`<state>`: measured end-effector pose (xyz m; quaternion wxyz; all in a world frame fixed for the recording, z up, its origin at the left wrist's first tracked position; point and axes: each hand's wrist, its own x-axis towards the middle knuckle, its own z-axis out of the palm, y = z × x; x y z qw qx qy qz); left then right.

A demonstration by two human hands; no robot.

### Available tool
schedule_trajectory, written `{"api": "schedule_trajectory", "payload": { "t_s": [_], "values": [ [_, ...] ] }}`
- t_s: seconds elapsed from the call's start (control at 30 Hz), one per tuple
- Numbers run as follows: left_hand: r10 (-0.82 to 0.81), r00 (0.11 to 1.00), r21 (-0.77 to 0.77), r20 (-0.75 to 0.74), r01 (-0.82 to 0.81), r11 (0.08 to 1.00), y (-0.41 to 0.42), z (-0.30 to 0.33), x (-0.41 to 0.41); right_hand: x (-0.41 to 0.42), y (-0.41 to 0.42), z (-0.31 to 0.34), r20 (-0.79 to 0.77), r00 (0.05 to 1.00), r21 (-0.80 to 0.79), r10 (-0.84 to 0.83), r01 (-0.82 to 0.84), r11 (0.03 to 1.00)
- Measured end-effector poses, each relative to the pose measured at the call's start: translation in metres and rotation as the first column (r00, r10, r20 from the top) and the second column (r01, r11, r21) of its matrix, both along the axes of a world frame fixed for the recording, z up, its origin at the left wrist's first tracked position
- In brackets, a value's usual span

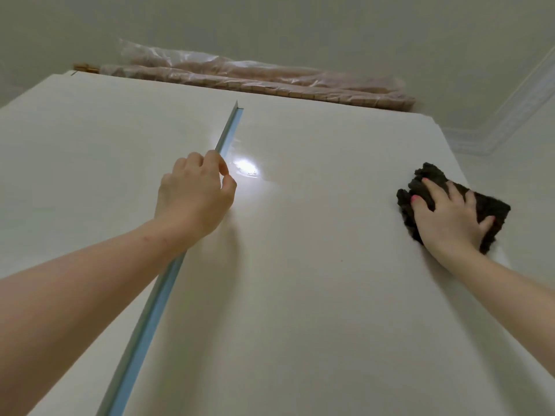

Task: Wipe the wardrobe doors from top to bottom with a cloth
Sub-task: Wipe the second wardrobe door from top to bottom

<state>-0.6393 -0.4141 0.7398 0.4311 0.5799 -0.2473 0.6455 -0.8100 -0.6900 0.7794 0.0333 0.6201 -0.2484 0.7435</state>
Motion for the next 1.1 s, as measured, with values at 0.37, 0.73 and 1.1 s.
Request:
{"api": "schedule_trajectory", "payload": {
  "t_s": [0.37,0.73,1.1],
  "values": [
    [0.027,1.0,0.185,-0.002,-0.026,0.982,0.059,-0.036,0.018,0.116,0.144,-0.015,-0.213,0.976,-0.208,0.05,-0.095,0.973],
    [-0.032,0.999,0.224,0.016,0.027,0.974,0.066,-0.054,0.042,0.162,0.211,-0.031,-0.477,0.875,-0.374,-0.083,-0.117,0.92],
    [-0.199,0.98,0.231,0.006,0.192,0.954,0.024,-0.074,0.014,0.137,0.185,-0.08,-0.492,0.859,-0.427,-0.14,-0.098,0.899]
  ]
}}
